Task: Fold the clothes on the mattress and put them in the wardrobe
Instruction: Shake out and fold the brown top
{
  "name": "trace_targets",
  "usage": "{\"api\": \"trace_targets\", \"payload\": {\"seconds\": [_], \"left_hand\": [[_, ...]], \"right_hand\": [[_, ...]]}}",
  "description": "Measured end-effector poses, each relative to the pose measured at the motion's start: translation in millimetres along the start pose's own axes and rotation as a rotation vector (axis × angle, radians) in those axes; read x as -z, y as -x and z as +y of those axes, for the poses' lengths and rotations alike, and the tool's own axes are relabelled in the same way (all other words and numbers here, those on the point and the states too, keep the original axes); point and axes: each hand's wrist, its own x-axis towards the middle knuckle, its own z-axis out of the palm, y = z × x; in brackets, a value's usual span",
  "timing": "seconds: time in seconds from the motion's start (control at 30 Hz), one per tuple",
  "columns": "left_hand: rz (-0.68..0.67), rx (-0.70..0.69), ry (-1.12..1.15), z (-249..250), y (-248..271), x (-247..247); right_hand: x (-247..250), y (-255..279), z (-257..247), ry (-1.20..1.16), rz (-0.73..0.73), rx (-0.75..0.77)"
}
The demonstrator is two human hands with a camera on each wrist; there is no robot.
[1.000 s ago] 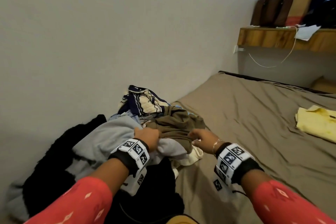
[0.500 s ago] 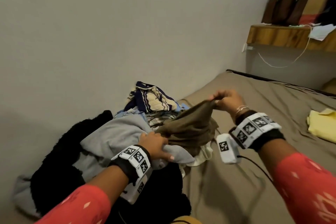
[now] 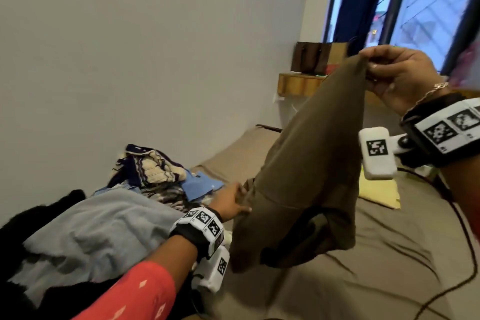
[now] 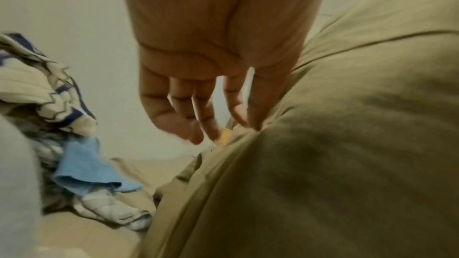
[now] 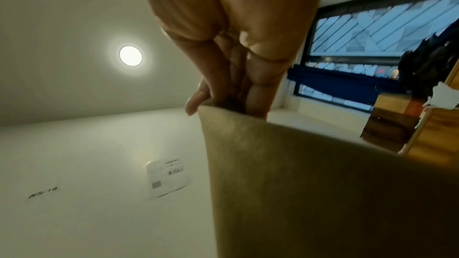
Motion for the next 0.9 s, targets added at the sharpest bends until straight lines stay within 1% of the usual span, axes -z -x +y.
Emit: {"api": "trace_targets", "payload": {"seconds": [0.07, 0.1, 0.13, 0.17, 0.2, 0.27, 0.3, 0.33, 0.37, 0.4, 0.43, 0.5, 0.53, 0.57, 0.6, 0.63, 0.67, 0.7, 0.73, 0.8, 0.83, 0.87, 0.9], "left_hand": [[-0.144, -0.067, 0.119, 25.0, 3.9, -30.3], [-0.225, -0.114, 0.107, 37.9, 3.9, -50.4], [-0.247, -0.166, 0.064, 47.7, 3.4, -68.6], [-0.227, -0.201, 0.044, 59.0, 3.8, -83.4], [-0.178, -0.225, 0.067, 68.7, -1.3, -96.6], [-0.097, -0.148, 0.296, 92.6, -7.3, -102.1], [-0.025, -0.095, 0.398, 98.3, -12.3, -95.9], [0.035, -0.045, 0.481, 101.7, -17.0, -88.2], [0.064, -0.018, 0.514, 101.9, -21.2, -82.5], [0.032, 0.015, 0.509, 98.2, -22.0, -80.0], [-0.043, 0.035, 0.452, 99.4, -16.4, -82.4], [-0.301, 0.030, 0.335, 101.7, -0.1, -104.8], [-0.429, -0.006, 0.280, 105.6, 9.2, -119.0], [-0.508, -0.061, 0.265, 112.0, 18.0, -132.3], [-0.516, -0.123, 0.307, 117.0, 23.4, -145.5], [-0.495, -0.141, 0.402, 123.1, 25.6, -153.9], [-0.453, -0.114, 0.515, 129.1, 26.0, -156.7], [-0.383, -0.091, 0.588, 133.1, 24.5, -155.3], [-0.293, -0.094, 0.579, 133.7, 20.2, -150.4], [-0.107, -0.211, 0.382, 128.7, 12.0, -128.6], [-0.033, -0.272, 0.296, 124.7, 10.7, -113.0], [0.030, -0.300, 0.221, 118.2, 8.8, -96.8], [0.073, -0.319, 0.154, 112.2, 6.8, -82.2]], "right_hand": [[23.1, 8.8, -16.0, 0.013, 0.029, 0.003], [33.4, 13.2, -24.2, 0.029, 0.045, 0.005], [37.9, 14.5, -30.0, 0.046, 0.064, 0.005], [42.8, 15.6, -35.5, 0.061, 0.088, 0.001], [50.5, 19.6, -43.8, 0.074, 0.112, -0.002], [68.4, 26.7, -59.1, 0.087, 0.166, -0.038], [77.3, 30.7, -65.1, 0.095, 0.179, -0.047], [89.0, 34.9, -70.1, 0.102, 0.191, -0.047], [98.8, 39.8, -75.1, 0.116, 0.197, -0.042], [105.0, 42.2, -77.2, 0.122, 0.195, -0.047], [107.9, 43.9, -79.4, 0.131, 0.202, -0.054], [103.9, 41.5, -81.2, 0.111, 0.222, -0.037], [99.0, 38.8, -83.0, 0.100, 0.227, -0.013], [92.3, 35.8, -86.2, 0.084, 0.234, 0.022], [87.2, 32.9, -89.3, 0.063, 0.243, 0.064], [83.5, 30.3, -92.7, 0.039, 0.240, 0.106], [83.3, 27.4, -94.5, 0.011, 0.228, 0.145], [83.2, 26.2, -95.5, -0.009, 0.219, 0.170], [85.9, 25.7, -94.7, -0.027, 0.219, 0.183], [98.6, 30.1, -85.2, -0.030, 0.281, 0.174], [109.9, 34.5, -74.3, 0.001, 0.344, 0.151], [123.0, 40.3, -59.1, 0.080, 0.403, 0.114], [134.8, 48.1, -43.1, 0.241, 0.428, 0.056]]}}
